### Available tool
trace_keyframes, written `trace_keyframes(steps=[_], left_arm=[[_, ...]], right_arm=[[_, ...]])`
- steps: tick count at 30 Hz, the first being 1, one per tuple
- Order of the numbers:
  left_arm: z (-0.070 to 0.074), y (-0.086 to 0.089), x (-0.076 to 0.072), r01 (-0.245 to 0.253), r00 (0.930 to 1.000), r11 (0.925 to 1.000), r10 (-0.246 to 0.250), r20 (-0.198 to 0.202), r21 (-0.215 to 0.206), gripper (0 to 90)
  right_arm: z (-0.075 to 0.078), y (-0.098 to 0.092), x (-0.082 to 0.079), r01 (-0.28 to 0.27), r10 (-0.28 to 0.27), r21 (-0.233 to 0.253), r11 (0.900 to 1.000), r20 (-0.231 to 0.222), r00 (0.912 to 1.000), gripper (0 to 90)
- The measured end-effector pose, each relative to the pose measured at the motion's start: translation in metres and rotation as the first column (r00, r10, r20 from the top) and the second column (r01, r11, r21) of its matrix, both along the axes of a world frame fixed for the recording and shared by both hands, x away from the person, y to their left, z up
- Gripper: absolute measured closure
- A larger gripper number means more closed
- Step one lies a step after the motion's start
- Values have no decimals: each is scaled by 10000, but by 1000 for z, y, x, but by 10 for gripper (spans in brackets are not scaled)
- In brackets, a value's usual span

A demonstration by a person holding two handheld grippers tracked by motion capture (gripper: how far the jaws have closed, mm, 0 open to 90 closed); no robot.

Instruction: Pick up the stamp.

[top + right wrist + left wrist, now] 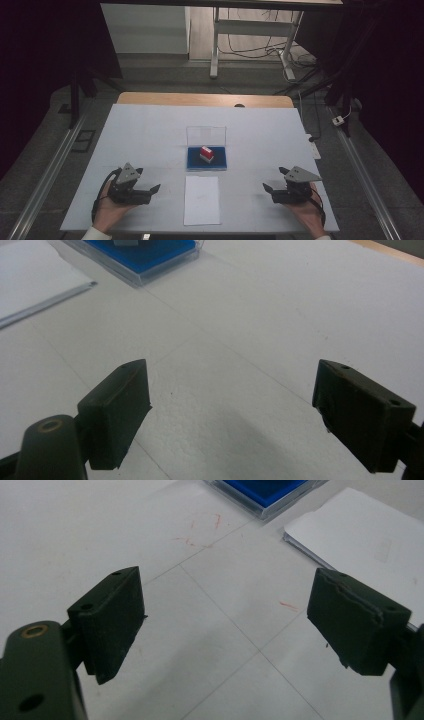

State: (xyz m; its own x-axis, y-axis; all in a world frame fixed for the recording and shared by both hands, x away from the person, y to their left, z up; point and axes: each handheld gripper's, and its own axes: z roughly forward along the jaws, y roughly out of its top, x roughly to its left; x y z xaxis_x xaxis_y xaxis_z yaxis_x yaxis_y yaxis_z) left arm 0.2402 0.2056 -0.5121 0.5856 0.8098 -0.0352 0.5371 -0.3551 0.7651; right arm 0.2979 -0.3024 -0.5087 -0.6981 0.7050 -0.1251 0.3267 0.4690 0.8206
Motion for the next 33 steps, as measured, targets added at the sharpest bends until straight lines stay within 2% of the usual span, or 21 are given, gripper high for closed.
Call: trace_keyframes(steps=[7,16,27,33], left_arm=[[-2,2,0,-50,10000,10000,50,-62,-4,158],[-3,3,1,-61,9999,10000,61,-86,45,161],[-2,4,2,-41,9999,10000,41,-97,-33,173],[-3,5,3,40,9999,10000,-40,-134,-10,180]], right_arm=[[4,-2,-1,-135,130,426,9990,105,9999,171],[5,-3,0,-25,24,218,9998,39,10000,208],[10,1,-1,-172,171,315,9994,37,9998,244],[13,8,4,-379,393,599,9975,-224,9990,254]])
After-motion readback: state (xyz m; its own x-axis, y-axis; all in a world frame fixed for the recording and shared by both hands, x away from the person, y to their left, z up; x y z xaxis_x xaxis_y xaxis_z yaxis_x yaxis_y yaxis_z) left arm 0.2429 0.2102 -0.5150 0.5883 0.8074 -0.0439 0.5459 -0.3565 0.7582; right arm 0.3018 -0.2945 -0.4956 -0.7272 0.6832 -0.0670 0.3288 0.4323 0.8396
